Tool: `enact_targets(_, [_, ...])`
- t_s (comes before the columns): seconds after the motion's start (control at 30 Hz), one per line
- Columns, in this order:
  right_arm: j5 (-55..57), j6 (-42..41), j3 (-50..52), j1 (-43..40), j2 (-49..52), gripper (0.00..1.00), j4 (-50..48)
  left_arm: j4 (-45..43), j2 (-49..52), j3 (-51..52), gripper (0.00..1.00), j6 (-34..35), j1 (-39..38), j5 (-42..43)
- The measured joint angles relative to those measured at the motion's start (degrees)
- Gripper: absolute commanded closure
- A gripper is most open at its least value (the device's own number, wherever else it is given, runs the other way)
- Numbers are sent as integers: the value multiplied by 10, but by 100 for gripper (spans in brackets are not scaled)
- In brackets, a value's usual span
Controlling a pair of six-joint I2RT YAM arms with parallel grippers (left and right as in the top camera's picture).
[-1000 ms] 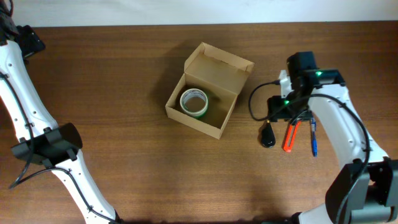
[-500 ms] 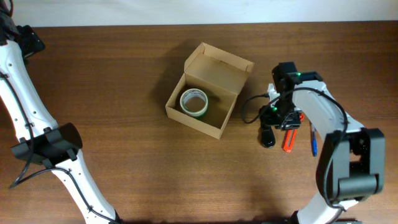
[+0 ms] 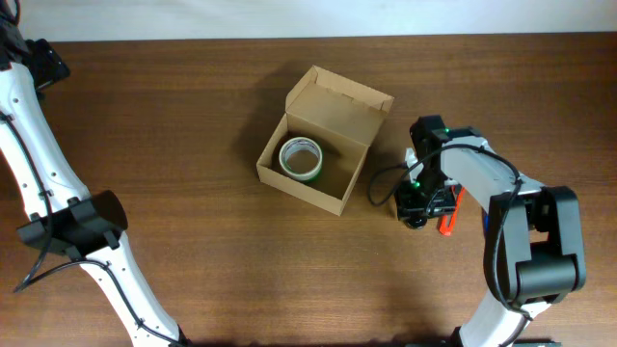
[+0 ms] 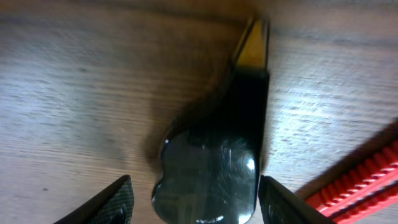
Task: Pack container
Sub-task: 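Lower the right gripper onto the black utility knife and grasp it, then lift the black knife and carry it over the box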
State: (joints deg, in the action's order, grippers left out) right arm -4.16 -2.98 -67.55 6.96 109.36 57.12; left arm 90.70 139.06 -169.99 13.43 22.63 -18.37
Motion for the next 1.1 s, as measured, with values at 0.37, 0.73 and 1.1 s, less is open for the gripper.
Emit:
enact_targets(0.37, [2,-1,7,0,1,42,-20,0,0,0,0,0,0,0])
enact_targets(0.73, [5,-1,7,0,0,53,-33,0,0,0,0,0,0,0])
enact_targets(1.1, [8,-2,7,0,-1,63,-37,0,0,0,0,0,0,0])
